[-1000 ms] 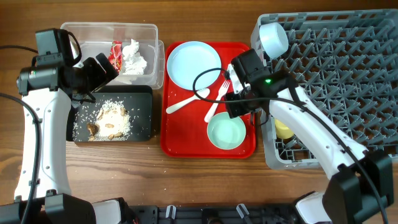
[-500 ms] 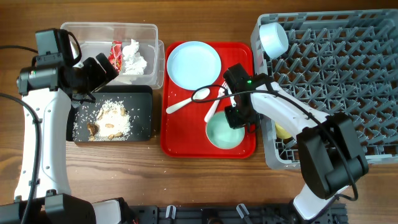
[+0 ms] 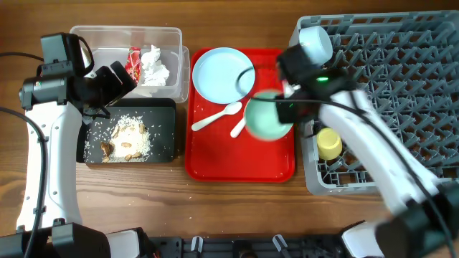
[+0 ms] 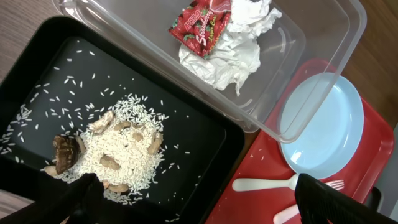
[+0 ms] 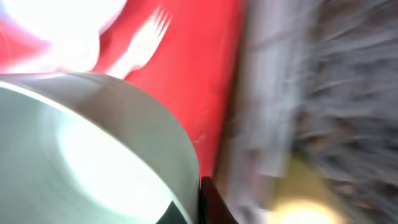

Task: Sort waste into correct bins and load items into the dishwasher rack
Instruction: 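Lift the mint-green bowl and place it in the rack beside the blue bowl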

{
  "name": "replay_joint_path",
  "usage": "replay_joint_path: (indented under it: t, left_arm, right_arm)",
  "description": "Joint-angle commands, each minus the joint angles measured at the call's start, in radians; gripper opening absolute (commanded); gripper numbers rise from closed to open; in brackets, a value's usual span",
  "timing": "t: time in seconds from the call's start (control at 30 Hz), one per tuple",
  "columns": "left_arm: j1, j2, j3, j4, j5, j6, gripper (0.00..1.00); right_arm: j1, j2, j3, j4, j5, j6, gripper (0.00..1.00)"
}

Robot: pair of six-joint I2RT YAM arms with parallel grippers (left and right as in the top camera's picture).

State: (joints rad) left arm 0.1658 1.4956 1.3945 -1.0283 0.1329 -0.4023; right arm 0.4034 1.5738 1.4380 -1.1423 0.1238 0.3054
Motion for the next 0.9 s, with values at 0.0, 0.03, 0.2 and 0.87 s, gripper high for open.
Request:
replay_joint_path:
  t: [0.0, 0.03, 0.2, 0.87]
  left_arm:
    - [0.005, -0.005, 0.014, 0.002, 0.012, 0.005, 1.0]
    - [0.005, -0.005, 0.014, 0.002, 0.012, 0.005, 1.0]
    - [0.005, -0.005, 0.014, 0.002, 0.012, 0.005, 1.0]
    - [0.005, -0.005, 0.014, 0.002, 0.012, 0.005, 1.0]
  right_arm:
    - [-0.062, -0.153, 0.072, -0.059, 0.463, 0.304, 0.04]
    - [-0.072, -0.176, 0.072, -0.07, 0.572, 0.367, 0.04]
    - [-0.088, -0.177, 0.067, -0.066, 0.914, 0.419, 0.04]
    - [-0.091, 0.34, 0.053, 0.16, 1.236, -0.158, 0.04]
